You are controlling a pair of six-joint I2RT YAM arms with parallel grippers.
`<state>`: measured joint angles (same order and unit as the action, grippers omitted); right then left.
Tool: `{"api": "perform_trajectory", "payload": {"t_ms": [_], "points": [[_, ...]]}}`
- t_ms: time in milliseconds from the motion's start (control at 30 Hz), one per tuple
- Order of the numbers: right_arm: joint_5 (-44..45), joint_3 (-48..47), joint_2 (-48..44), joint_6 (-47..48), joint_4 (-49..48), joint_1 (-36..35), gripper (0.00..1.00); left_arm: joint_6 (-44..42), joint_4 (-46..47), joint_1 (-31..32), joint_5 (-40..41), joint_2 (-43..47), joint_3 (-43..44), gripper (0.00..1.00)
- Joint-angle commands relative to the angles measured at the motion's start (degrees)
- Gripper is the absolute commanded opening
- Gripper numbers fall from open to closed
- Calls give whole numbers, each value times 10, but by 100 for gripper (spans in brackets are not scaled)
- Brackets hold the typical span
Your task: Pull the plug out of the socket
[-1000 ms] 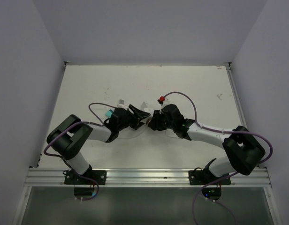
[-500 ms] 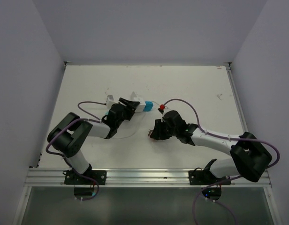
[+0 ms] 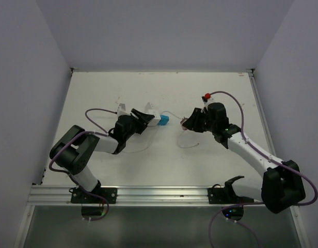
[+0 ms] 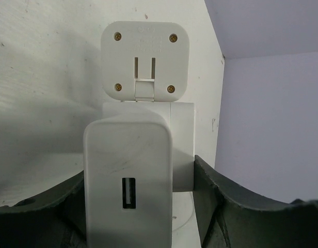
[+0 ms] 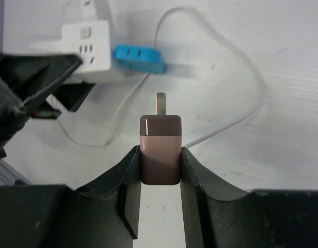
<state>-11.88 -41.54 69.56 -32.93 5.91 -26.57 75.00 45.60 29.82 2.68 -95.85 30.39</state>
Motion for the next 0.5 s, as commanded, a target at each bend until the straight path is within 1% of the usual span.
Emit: {"api": "perform_trajectory", "payload": {"t_ms": [0,33,100,133,233,333,467], "points": [[-37,-18,-2,10,-8,70,0,-53,29,-11,-64,25,-17,13],[-41,-12,0,-1,-14,104,0,-61,27,-13,-73,32,-17,13],[-70,-4,16,-18,-45,138,0,-69,25,-18,-100,44,-17,12],[-75,3,22,-32,-56,167,0,-75,19,-22,-108,47,-17,12],[-89,10,58,-44,-91,204,0,-90,16,-30,-136,59,-19,12],[-106,10,93,-47,-111,223,0,-103,21,-39,-183,59,-19,10],[-112,10,127,-46,-125,230,4,-110,29,-47,-213,56,-21,8]]}}
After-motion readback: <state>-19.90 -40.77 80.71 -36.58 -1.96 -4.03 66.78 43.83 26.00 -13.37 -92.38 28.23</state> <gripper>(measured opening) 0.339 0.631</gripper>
